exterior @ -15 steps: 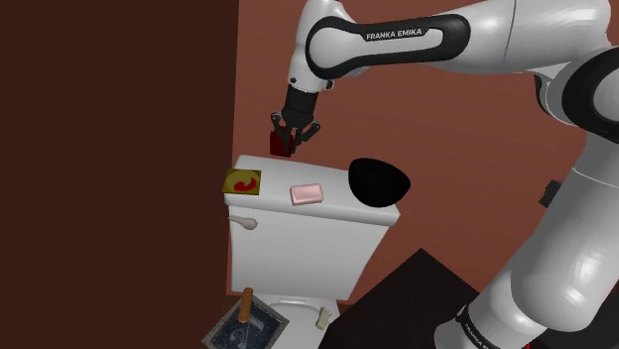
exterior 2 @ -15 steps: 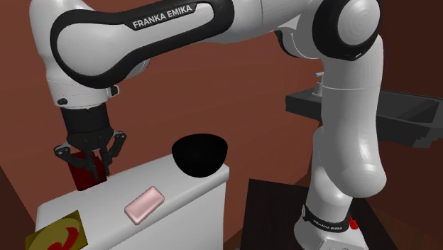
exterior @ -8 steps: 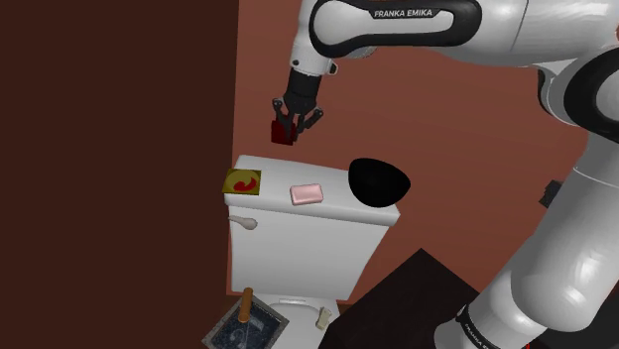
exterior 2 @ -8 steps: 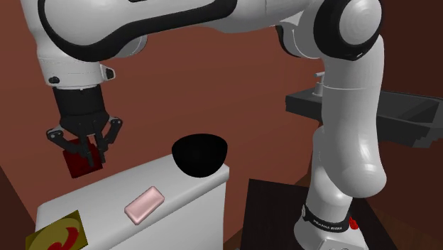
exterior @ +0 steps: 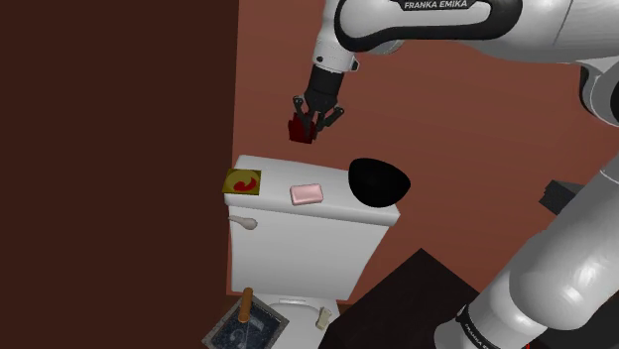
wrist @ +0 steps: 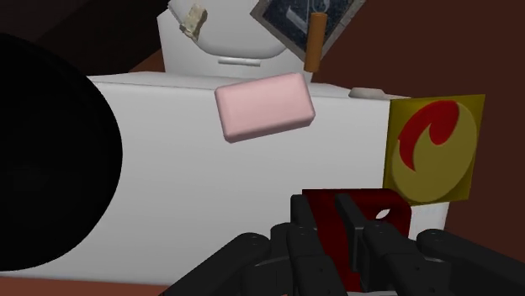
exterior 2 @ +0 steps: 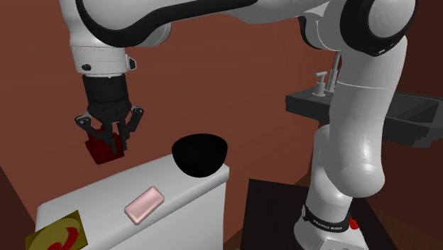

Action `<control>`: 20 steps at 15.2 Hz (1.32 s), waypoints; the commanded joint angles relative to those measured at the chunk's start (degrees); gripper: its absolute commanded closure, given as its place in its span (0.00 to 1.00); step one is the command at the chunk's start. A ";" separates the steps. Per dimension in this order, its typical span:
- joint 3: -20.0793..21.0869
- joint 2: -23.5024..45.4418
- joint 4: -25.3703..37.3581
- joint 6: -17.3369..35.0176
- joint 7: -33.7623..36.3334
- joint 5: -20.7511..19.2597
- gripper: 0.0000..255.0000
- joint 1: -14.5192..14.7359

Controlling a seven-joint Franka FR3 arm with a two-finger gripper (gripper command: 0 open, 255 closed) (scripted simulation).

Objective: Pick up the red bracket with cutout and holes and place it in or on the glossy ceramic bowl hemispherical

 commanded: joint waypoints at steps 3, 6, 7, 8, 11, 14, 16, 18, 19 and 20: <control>-2.06 -9.43 -10.62 1.34 -4.44 2.67 1.00 -1.52; -4.00 -15.64 -16.93 1.38 -7.64 3.85 1.00 -2.21; -4.70 -17.66 -18.89 1.27 -8.69 4.11 1.00 -2.40; -5.41 -19.66 -20.78 1.11 -9.72 4.31 1.00 -2.59; -7.69 -25.53 -26.06 0.31 -12.75 4.50 1.00 -3.15; -10.11 -31.25 -30.77 -0.92 -15.70 4.09 1.00 -3.80; -11.29 -33.94 -33.60 -0.89 -17.13 3.74 1.00 -4.15; -11.21 -33.94 -35.14 0.65 -17.21 3.82 1.00 -4.11; -11.17 -33.90 -35.88 1.43 -17.24 3.85 1.00 -4.10; -11.13 -33.86 -36.62 2.21 -17.28 3.89 1.00 -4.08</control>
